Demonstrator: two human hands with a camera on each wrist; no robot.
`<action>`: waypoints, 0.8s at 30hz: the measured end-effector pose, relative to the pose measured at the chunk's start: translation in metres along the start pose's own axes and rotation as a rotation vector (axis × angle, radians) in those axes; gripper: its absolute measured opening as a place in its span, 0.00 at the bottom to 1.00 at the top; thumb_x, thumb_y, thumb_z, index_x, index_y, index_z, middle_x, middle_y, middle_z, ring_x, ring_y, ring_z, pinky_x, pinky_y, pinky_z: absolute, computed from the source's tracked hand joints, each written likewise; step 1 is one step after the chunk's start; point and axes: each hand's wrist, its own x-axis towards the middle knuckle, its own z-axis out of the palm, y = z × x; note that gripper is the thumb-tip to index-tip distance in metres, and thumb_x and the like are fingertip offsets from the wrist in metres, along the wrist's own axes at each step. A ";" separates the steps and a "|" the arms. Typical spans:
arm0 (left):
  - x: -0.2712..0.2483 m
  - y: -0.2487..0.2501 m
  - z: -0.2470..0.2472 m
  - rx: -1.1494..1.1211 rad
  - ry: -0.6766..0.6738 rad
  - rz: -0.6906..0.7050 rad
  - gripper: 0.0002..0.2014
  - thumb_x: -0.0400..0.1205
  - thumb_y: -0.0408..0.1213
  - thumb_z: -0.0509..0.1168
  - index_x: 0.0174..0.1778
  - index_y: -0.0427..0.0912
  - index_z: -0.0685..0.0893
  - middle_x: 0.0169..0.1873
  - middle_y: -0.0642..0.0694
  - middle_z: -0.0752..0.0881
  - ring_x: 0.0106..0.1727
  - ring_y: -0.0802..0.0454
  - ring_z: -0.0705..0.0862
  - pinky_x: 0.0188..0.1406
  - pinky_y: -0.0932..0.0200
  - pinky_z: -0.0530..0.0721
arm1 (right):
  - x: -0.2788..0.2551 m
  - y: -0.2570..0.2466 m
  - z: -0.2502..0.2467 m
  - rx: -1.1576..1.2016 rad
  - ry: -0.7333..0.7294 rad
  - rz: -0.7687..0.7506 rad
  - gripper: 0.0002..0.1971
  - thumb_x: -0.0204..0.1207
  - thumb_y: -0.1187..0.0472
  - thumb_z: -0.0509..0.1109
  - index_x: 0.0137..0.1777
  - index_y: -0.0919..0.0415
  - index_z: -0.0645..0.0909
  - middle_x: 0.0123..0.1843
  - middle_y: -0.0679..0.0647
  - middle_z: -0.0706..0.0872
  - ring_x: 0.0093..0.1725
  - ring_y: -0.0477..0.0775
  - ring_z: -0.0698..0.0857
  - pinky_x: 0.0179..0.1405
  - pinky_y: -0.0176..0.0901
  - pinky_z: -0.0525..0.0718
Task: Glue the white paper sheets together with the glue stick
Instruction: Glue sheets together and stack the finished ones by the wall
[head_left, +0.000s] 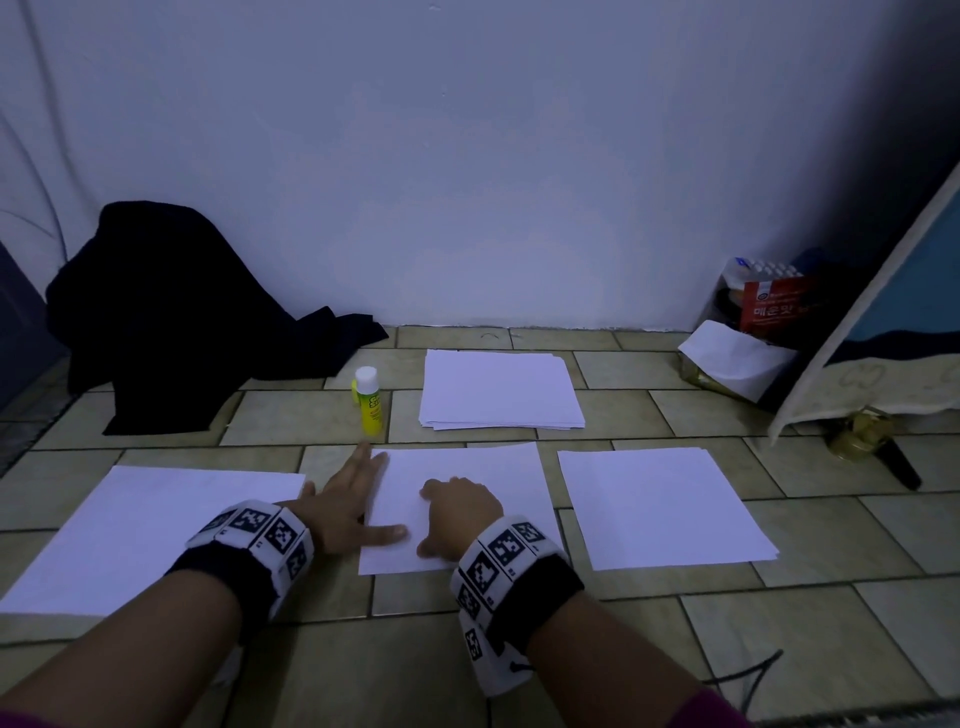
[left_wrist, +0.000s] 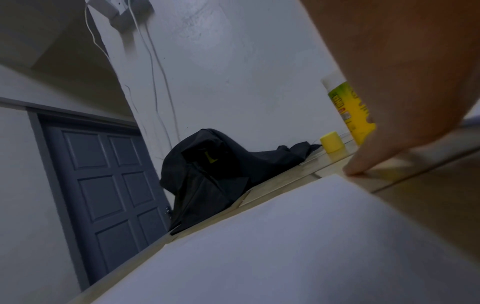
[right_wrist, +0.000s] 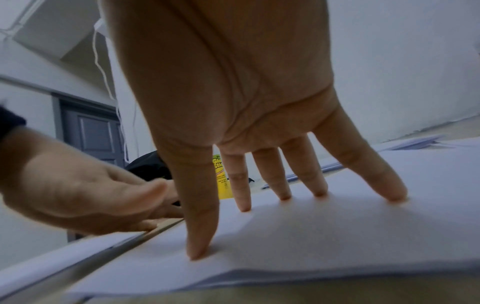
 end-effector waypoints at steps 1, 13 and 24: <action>0.002 0.003 0.001 0.045 0.003 -0.008 0.55 0.77 0.66 0.63 0.83 0.48 0.30 0.80 0.50 0.24 0.85 0.47 0.41 0.81 0.33 0.48 | -0.001 -0.001 -0.001 -0.034 0.016 -0.009 0.31 0.74 0.53 0.74 0.75 0.60 0.68 0.68 0.61 0.78 0.68 0.61 0.77 0.67 0.51 0.73; 0.007 0.012 -0.002 0.365 -0.085 -0.036 0.57 0.77 0.66 0.62 0.83 0.33 0.34 0.83 0.38 0.32 0.84 0.44 0.32 0.82 0.40 0.42 | 0.023 -0.031 -0.002 -0.162 -0.031 0.108 0.32 0.84 0.48 0.60 0.82 0.60 0.55 0.83 0.63 0.57 0.83 0.66 0.51 0.75 0.69 0.60; 0.011 0.003 0.004 0.285 -0.102 -0.009 0.60 0.76 0.66 0.64 0.82 0.35 0.29 0.82 0.41 0.28 0.84 0.46 0.33 0.82 0.41 0.44 | 0.032 0.046 0.012 -0.094 -0.103 0.036 0.61 0.64 0.22 0.62 0.83 0.52 0.30 0.84 0.50 0.29 0.83 0.50 0.33 0.78 0.63 0.31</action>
